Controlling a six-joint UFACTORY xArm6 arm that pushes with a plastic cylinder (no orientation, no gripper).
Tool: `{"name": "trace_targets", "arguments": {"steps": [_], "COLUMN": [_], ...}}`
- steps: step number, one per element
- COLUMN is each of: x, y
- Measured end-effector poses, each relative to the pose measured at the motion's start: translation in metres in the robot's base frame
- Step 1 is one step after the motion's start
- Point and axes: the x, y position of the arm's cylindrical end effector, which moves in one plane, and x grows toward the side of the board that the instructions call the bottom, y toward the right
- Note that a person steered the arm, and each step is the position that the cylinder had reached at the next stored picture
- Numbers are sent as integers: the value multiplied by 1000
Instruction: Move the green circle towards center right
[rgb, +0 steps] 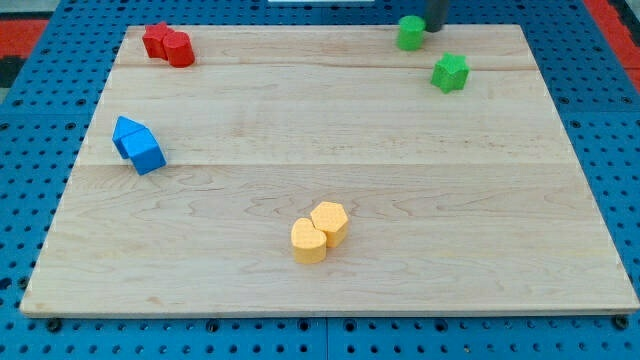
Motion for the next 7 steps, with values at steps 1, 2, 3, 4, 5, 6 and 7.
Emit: {"name": "trace_targets", "arguments": {"steps": [1,2,3,4,5,6,7], "x": [12,47,33,0,1,0,2], "y": [-46,-64,-60,-43,-41,-39,-40]}}
